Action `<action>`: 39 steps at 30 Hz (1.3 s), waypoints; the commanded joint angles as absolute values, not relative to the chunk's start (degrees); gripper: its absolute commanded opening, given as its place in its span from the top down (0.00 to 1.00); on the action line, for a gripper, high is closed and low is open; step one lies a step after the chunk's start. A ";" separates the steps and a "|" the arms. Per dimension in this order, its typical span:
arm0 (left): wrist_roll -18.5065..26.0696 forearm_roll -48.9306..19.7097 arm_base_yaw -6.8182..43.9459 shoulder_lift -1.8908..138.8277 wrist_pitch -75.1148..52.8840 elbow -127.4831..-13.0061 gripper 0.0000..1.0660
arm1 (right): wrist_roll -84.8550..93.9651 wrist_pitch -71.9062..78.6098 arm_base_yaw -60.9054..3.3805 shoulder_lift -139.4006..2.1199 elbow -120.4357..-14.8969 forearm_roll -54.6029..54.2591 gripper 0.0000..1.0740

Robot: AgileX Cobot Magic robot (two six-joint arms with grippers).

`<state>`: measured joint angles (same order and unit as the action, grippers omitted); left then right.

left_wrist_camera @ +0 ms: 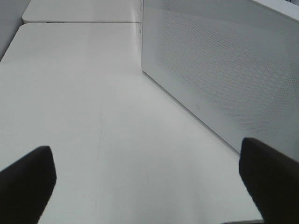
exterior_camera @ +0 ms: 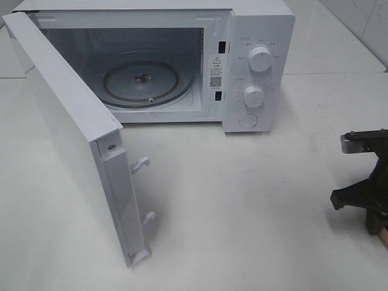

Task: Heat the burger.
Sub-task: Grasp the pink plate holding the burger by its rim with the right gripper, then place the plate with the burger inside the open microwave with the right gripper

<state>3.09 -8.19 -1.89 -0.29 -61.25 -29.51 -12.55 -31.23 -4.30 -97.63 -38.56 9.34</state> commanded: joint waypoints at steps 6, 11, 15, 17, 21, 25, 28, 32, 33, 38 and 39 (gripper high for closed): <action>2.86 -8.59 -2.12 -0.63 -61.08 -29.51 0.06 | -19.42 -34.43 -8.08 -96.43 -37.87 15.93 1.00; 2.86 -8.59 -2.12 -0.63 -61.08 -29.51 0.06 | -25.67 -36.10 -11.23 -96.43 -37.87 21.94 1.00; 2.86 -8.59 -2.12 -0.63 -61.08 -29.51 0.06 | -29.34 -37.99 -13.52 -96.43 -37.87 26.36 1.00; 2.86 -8.59 -2.12 -0.63 -61.08 -29.51 0.06 | -30.25 -38.73 -13.92 -96.37 -37.87 27.27 1.00; 2.86 -8.59 -2.12 -0.63 -61.08 -29.51 0.06 | -31.51 -40.79 -16.10 -96.37 -37.87 29.34 1.00; 2.86 -8.59 -2.12 -0.63 -61.08 -29.51 0.06 | -32.89 -42.23 -17.48 -96.37 -37.87 30.88 1.00; 2.86 -8.59 -2.12 -0.63 -61.08 -29.51 0.06 | -34.55 -43.43 -18.79 -96.37 -37.87 32.95 1.00; 2.86 -8.59 -2.12 -0.63 -61.08 -29.51 0.06 | -36.44 -44.86 -20.63 -96.37 -37.87 35.01 1.00; 2.86 -8.59 -2.12 -0.63 -61.08 -29.51 0.06 | -36.44 -44.86 -20.63 -96.37 -37.87 35.01 1.00; 2.86 -8.59 -2.12 -0.63 -61.08 -29.51 0.06 | -38.45 -46.18 -22.29 -94.94 -37.87 37.36 1.00; 2.86 -8.59 -2.12 -0.63 -61.08 -29.51 0.06 | -38.90 -46.64 -22.86 -93.62 -37.87 38.16 1.00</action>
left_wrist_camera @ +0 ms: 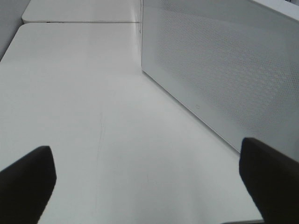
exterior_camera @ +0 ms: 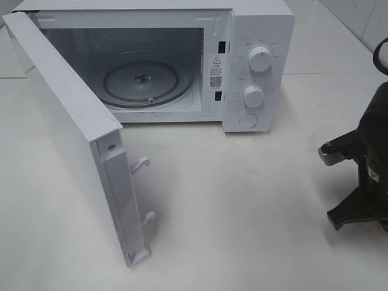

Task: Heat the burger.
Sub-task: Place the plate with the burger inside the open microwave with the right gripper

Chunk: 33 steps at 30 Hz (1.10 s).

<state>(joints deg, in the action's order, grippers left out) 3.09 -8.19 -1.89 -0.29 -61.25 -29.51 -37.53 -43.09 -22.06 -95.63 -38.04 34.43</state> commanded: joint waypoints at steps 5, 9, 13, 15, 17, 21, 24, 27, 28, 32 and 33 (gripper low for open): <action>2.86 -8.59 -2.12 -0.63 -61.08 -29.51 0.06 | -38.85 -48.70 -23.03 -90.87 -37.87 38.45 1.00; 2.86 -8.59 -2.12 -0.63 -61.08 -29.51 0.06 | -38.79 -49.90 -23.78 -89.04 -37.82 38.56 1.00; 2.86 -8.59 -2.12 -0.63 -61.08 -29.51 0.06 | -38.39 -51.11 -25.44 -87.89 -37.82 38.56 1.00; 2.86 -8.59 -2.12 -0.63 -61.08 -29.51 0.06 | -38.22 -52.02 -26.81 -87.09 -37.76 38.56 1.00; 2.86 -8.59 -2.12 -0.63 -61.08 -29.51 0.06 | -38.16 -52.43 -28.25 -85.77 -37.13 38.50 1.00; 2.86 -8.59 -2.12 -0.63 -61.08 -29.51 0.06 | -38.16 -52.48 -29.62 -84.17 -36.10 38.22 1.00; 2.86 -8.59 -2.12 -0.63 -61.08 -29.51 0.06 | -38.16 -53.34 -31.74 -81.76 -34.72 37.76 1.00; 2.86 -8.59 -2.12 -0.63 -61.08 -29.51 0.06 | -38.16 -54.32 -33.40 -80.16 -33.92 37.76 1.00; 2.86 -8.59 -2.12 -0.63 -61.08 -29.51 0.06 | -38.16 -54.32 -33.40 -80.16 -33.92 37.76 1.00; 2.86 -8.59 -2.12 -0.63 -61.08 -29.51 0.06 | -37.70 -55.81 -36.44 -77.41 -32.89 37.18 1.00; 2.86 -8.59 -2.12 -0.63 -61.08 -29.51 0.06 | -37.70 -55.81 -36.44 -77.41 -32.89 37.18 1.00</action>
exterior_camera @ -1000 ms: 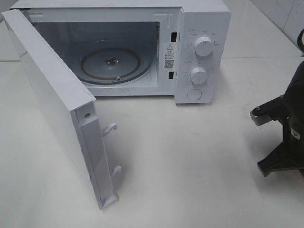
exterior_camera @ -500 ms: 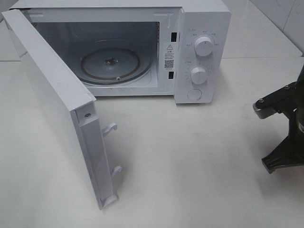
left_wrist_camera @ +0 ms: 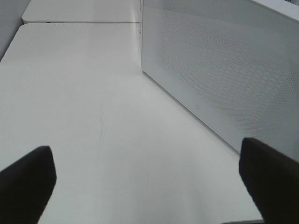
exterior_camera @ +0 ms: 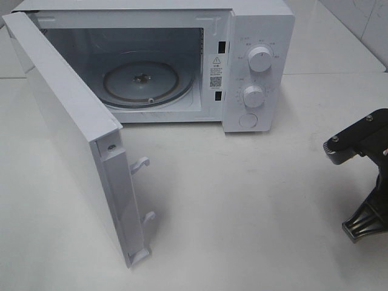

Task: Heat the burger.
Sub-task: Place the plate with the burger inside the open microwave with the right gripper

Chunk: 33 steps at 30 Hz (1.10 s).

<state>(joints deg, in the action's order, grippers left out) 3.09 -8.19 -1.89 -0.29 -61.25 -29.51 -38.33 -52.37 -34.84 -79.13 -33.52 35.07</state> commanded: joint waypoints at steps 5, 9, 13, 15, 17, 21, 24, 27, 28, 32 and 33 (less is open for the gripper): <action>2.86 -8.59 -2.12 -0.63 -61.08 -29.51 0.06 | -36.50 -58.90 -39.82 -75.57 -32.89 36.90 1.00; 2.86 -8.59 -2.12 -0.63 -61.08 -29.51 0.06 | -35.52 -60.22 -42.57 -74.94 -32.89 36.67 1.00; 2.86 -8.59 -2.12 -0.63 -61.08 -29.51 0.06 | -35.35 -60.62 -44.81 -74.71 -32.89 36.61 1.00; 2.86 -8.59 -2.12 -0.63 -61.08 -29.51 0.06 | -35.35 -61.08 -46.58 -74.71 -32.89 36.73 1.00; 2.86 -8.59 -2.12 -0.63 -61.08 -29.51 0.06 | -35.07 -61.42 -49.10 -74.71 -32.89 36.78 1.00; 2.86 -8.59 -2.12 -0.63 -61.08 -29.51 0.06 | -34.55 -61.42 -51.39 -74.71 -32.89 36.78 1.00; 2.86 -8.59 -2.12 -0.63 -61.08 -29.51 0.06 | -33.63 -61.54 -54.20 -74.71 -32.89 36.78 1.00; 2.86 -8.59 -2.12 -0.63 -61.08 -29.51 0.06 | -33.06 -61.54 -56.26 -74.71 -32.89 36.78 1.00; 2.86 -8.59 -2.12 -0.63 -61.08 -29.51 0.06 | -33.06 -61.54 -56.26 -74.71 -32.89 36.78 1.00; 2.86 -8.59 -2.12 -0.63 -61.08 -29.51 0.06 | -32.37 -61.54 -59.64 -74.71 -32.89 36.90 1.00; 2.86 -8.59 -2.12 -0.63 -61.08 -29.51 0.06 | -32.37 -61.54 -59.64 -74.71 -32.89 36.90 1.00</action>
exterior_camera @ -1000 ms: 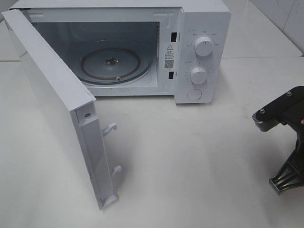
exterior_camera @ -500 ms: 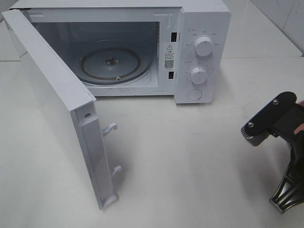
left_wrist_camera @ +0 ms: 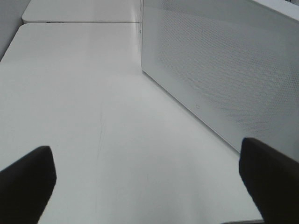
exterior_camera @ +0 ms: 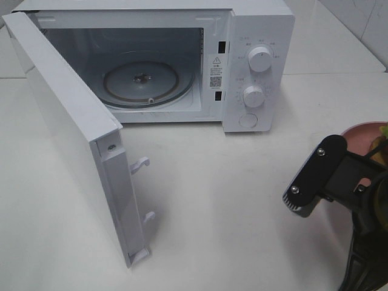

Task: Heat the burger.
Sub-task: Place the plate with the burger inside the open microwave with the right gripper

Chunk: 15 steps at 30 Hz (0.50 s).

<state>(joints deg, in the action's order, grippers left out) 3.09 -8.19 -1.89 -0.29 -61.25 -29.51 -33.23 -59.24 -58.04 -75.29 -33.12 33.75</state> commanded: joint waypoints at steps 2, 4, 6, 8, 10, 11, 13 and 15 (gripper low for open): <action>2.86 -8.59 -2.12 -0.63 -61.08 -29.51 0.06 | -31.63 -61.54 -61.54 -74.71 -32.89 37.18 1.00; 2.86 -8.59 -2.12 -0.63 -61.08 -29.51 0.06 | -30.83 -61.54 -62.62 -74.71 -32.89 37.41 1.00; 2.86 -8.59 -2.12 -0.63 -61.08 -29.51 0.06 | -29.97 -61.54 -63.77 -74.71 -32.89 37.64 1.00; 2.86 -8.59 -2.12 -0.63 -61.08 -29.51 0.06 | -29.39 -61.54 -64.34 -74.71 -32.89 37.76 1.00; 2.86 -8.59 -2.12 -0.63 -61.08 -29.51 0.06 | -28.65 -61.48 -65.09 -74.71 -32.89 38.22 1.00; 2.86 -8.59 -2.12 -0.63 -61.08 -29.51 0.06 | -27.56 -61.31 -65.72 -74.71 -32.89 38.50 1.00; 2.86 -8.59 -2.12 -0.63 -61.08 -29.51 0.06 | -26.47 -61.02 -66.18 -74.71 -32.89 38.73 1.00; 2.86 -8.59 -2.12 -0.63 -61.08 -29.51 0.06 | -26.07 -60.91 -66.18 -74.71 -32.89 38.73 1.00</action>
<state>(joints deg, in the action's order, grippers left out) 3.09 -8.19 -1.89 -0.29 -61.25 -29.51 -26.87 -59.24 -65.95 -75.29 -33.12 34.89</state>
